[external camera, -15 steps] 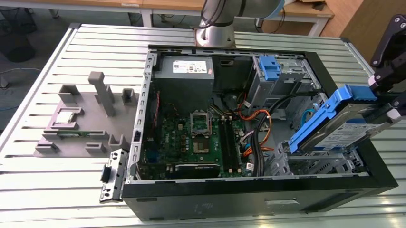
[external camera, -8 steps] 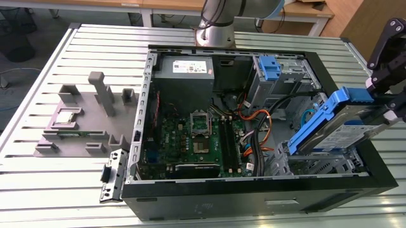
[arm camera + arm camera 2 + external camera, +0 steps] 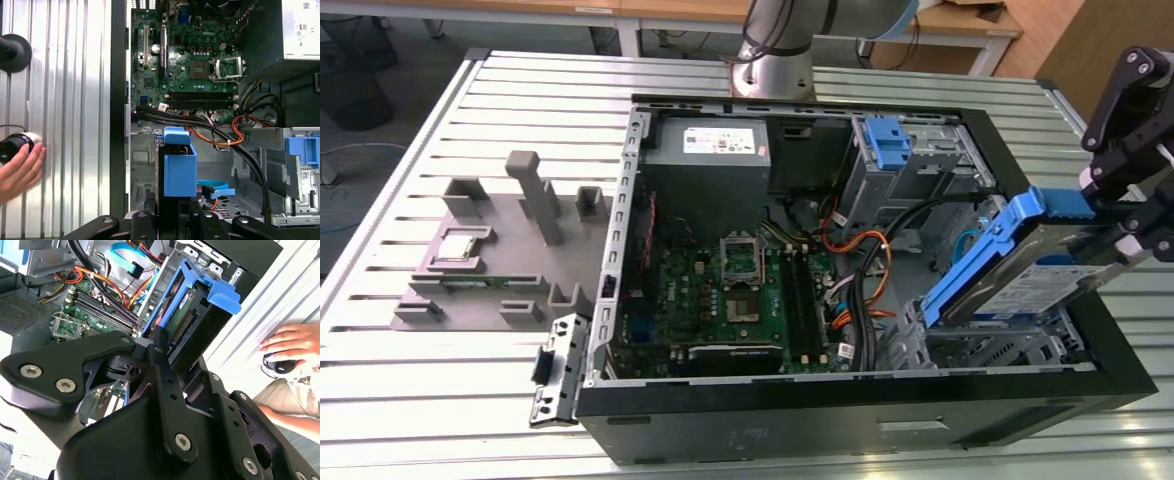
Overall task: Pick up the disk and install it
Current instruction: 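Insert the disk into the insertion slot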
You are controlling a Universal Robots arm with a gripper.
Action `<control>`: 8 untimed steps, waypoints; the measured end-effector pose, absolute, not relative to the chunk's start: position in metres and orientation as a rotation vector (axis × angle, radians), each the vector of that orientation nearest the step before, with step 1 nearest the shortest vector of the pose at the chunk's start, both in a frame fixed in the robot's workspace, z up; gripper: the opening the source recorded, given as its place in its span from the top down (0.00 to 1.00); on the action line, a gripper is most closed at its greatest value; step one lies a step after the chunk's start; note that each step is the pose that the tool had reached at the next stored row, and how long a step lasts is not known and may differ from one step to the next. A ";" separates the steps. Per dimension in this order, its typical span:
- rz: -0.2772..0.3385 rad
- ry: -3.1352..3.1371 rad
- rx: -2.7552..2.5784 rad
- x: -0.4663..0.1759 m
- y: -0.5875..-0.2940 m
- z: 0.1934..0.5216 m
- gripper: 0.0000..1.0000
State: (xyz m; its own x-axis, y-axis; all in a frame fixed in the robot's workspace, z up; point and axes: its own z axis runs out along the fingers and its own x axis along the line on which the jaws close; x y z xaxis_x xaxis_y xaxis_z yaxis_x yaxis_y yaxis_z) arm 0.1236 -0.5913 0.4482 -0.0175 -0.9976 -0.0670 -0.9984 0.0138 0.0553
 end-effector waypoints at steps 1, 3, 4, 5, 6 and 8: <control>0.135 2.231 -2.196 0.124 -0.591 0.448 0.65; 0.135 2.231 -2.196 0.124 -0.590 0.448 0.65; 0.135 2.231 -2.196 0.124 -0.589 0.448 0.65; 0.135 2.231 -2.196 0.124 -0.588 0.448 0.65; 0.135 2.231 -2.196 0.124 -0.587 0.447 0.65; 0.135 2.231 -2.196 0.124 -0.587 0.447 0.65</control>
